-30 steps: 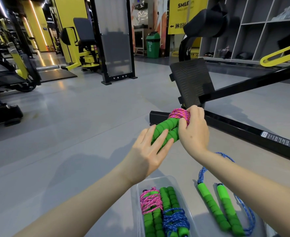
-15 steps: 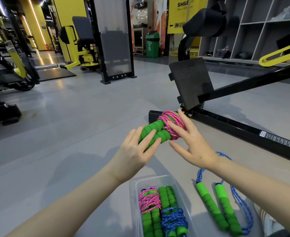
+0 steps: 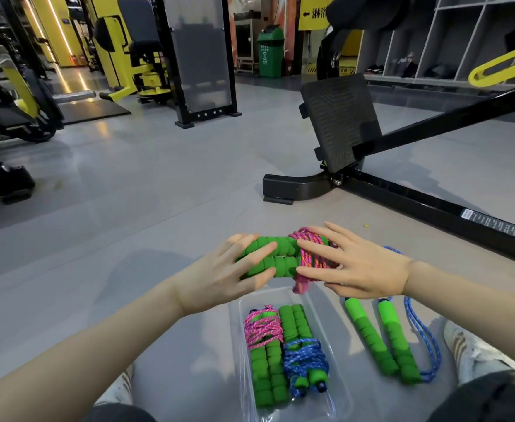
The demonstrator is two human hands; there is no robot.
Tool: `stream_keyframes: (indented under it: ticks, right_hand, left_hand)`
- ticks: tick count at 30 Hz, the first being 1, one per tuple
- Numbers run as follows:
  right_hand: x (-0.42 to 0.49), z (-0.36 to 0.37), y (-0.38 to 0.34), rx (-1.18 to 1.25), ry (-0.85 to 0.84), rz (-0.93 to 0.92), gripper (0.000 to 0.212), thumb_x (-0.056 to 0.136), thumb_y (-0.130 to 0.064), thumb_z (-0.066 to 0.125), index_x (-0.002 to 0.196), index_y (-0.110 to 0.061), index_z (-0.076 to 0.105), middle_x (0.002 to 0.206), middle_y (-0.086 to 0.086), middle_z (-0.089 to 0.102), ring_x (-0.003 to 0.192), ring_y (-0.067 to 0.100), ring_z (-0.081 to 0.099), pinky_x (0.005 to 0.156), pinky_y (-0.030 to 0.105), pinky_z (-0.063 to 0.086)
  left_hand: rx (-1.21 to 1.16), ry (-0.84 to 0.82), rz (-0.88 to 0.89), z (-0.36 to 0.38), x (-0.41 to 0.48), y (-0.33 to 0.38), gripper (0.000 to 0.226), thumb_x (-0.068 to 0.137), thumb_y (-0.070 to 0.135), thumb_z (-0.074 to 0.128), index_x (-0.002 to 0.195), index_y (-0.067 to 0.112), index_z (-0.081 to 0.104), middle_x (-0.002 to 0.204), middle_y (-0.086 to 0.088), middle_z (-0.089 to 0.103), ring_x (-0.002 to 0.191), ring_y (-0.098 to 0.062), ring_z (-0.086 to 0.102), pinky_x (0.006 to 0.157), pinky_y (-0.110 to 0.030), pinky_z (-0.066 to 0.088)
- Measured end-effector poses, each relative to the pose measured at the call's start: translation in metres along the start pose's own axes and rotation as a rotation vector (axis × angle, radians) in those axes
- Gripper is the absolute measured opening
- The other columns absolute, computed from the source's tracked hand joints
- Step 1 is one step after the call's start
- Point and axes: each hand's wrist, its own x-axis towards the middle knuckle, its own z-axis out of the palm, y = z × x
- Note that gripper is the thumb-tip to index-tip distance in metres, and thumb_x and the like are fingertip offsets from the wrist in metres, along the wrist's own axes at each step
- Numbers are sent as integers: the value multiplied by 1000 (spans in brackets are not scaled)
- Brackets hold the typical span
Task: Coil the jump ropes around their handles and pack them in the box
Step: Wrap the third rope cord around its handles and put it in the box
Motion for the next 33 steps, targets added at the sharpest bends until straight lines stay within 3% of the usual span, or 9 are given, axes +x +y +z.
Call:
stream_keyframes:
  ticks: [4, 7, 13, 16, 21, 25, 28, 31, 33]
  right_hand:
    - [-1, 5, -2, -10, -5, -13, 55, 91, -35, 50, 143, -31, 30, 150, 16, 23, 133, 49, 27, 102, 62, 34]
    - [2, 7, -1, 1, -1, -23, 49, 97, -34, 40, 144, -31, 27, 150, 16, 22, 133, 48, 28, 103, 59, 36]
    - [7, 9, -12, 36, 37, -35, 52, 91, -30, 52, 139, -21, 35, 145, 18, 29, 126, 44, 36, 104, 48, 36]
    - [11, 7, -14, 126, 75, 79, 54, 93, -33, 46, 139, -8, 33, 145, 20, 27, 128, 36, 36, 110, 38, 29]
    - [23, -4, -15, 565, 98, 441, 77, 78, -44, 65, 141, -8, 39, 146, 10, 37, 133, 23, 32, 112, 26, 25]
    - [48, -36, -1, 1205, 125, 903, 50, 81, -58, 42, 107, -23, 67, 114, -15, 64, 121, -5, 43, 98, 20, 33]
    - [47, -51, 26, 1839, 120, 1145, 58, 88, -54, 34, 92, -8, 70, 99, 6, 71, 93, 17, 61, 73, 31, 41]
    - [44, -56, 25, 2242, 235, 1227, 56, 84, -48, 40, 90, -4, 73, 93, 16, 70, 80, 26, 67, 74, 34, 54]
    - [47, -50, 13, 2388, 321, 1264, 51, 85, -45, 43, 93, -5, 73, 95, 20, 70, 82, 30, 69, 79, 45, 55]
  left_hand:
    - [-41, -28, 9, 1, -2, 2, 23, 102, 4, 38, 121, 5, 49, 130, -26, 51, 107, -48, 54, 94, -55, 42]
    - [-39, -9, 10, 1, -1, 3, 22, 102, 8, 38, 121, 6, 49, 129, -21, 46, 106, -47, 54, 97, -53, 40]
    - [-42, -17, 0, 2, -4, 7, 22, 103, 7, 34, 118, 6, 50, 126, -20, 45, 104, -46, 57, 94, -53, 45]
    - [-25, -3, 7, -1, -4, 5, 19, 102, 7, 36, 115, 7, 50, 124, -20, 46, 103, -46, 57, 95, -51, 43]
    - [6, 39, -24, -5, -1, -1, 17, 101, 7, 42, 116, 7, 50, 124, -20, 46, 104, -46, 57, 93, -52, 44]
    - [19, 85, -54, -9, 5, -3, 19, 100, 8, 44, 118, 8, 51, 124, -20, 46, 106, -45, 55, 92, -52, 44]
    - [-2, 127, -68, -14, 11, -1, 17, 102, 10, 42, 116, 9, 51, 124, -20, 45, 109, -44, 51, 95, -51, 42]
    - [-27, 153, -112, -14, 16, -2, 19, 99, 9, 44, 117, 10, 48, 129, -23, 42, 114, -44, 47, 100, -50, 37]
    - [-26, 167, -173, -12, 18, -4, 22, 97, 8, 45, 119, 11, 46, 134, -25, 38, 117, -43, 44, 101, -51, 37]
